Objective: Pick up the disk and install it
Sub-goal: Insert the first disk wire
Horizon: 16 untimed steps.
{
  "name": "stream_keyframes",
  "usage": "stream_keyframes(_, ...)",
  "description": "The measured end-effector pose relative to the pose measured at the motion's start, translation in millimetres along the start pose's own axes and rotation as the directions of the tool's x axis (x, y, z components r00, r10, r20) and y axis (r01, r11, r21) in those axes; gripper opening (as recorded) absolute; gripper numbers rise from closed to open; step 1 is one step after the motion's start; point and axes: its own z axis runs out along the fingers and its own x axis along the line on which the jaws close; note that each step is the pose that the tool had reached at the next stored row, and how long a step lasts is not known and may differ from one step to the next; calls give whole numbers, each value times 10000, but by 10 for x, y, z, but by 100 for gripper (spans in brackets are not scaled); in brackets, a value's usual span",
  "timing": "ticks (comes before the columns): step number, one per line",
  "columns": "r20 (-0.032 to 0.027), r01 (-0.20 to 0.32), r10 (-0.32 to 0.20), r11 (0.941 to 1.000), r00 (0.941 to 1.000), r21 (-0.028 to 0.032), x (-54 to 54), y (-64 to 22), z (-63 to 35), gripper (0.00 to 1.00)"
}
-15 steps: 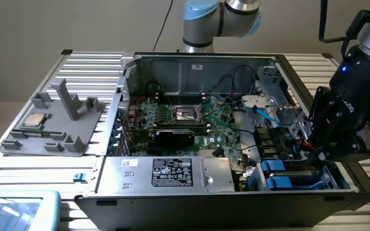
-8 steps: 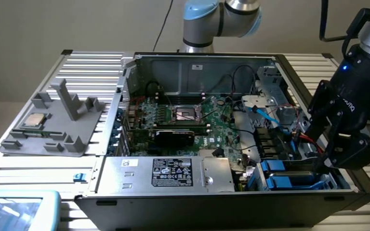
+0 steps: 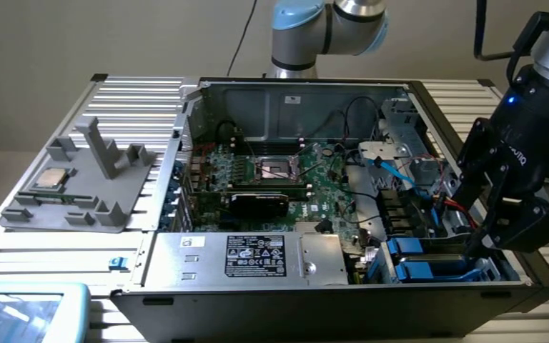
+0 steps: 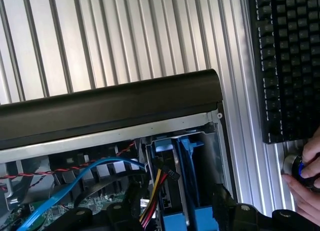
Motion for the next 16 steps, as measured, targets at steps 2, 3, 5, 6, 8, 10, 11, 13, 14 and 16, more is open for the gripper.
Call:
stream_keyframes(2, -40, -3, 2, 10000, 10000, -33, 0, -2, -2, 68)
stream_keyframes(3, -66, -3, 3, 10000, 10000, -51, 1, -3, -3, 69)
stream_keyframes(5, -140, -5, 4, 10000, 9999, -87, 1, -4, -6, 76)
stream_keyframes(6, -175, -7, 5, 9999, 9998, -109, 2, -4, -7, 76)
stream_keyframes(8, -228, -10, 6, 9999, 9997, -152, 1, -6, -13, 76)
stream_keyframes(10, -279, -17, 10, 9997, 9996, -230, 3, -13, -22, 76)
stream_keyframes(11, -311, -20, 12, 9996, 9995, -266, 3, -15, -28, 76)
stream_keyframes(13, -380, -26, 13, 9995, 9993, -326, 3, -18, -41, 76)
stream_keyframes(14, -412, -29, 14, 9994, 9992, -358, 2, -19, -51, 76)
stream_keyframes(16, -479, -36, 15, 9991, 9989, -423, 1, -20, -66, 76)
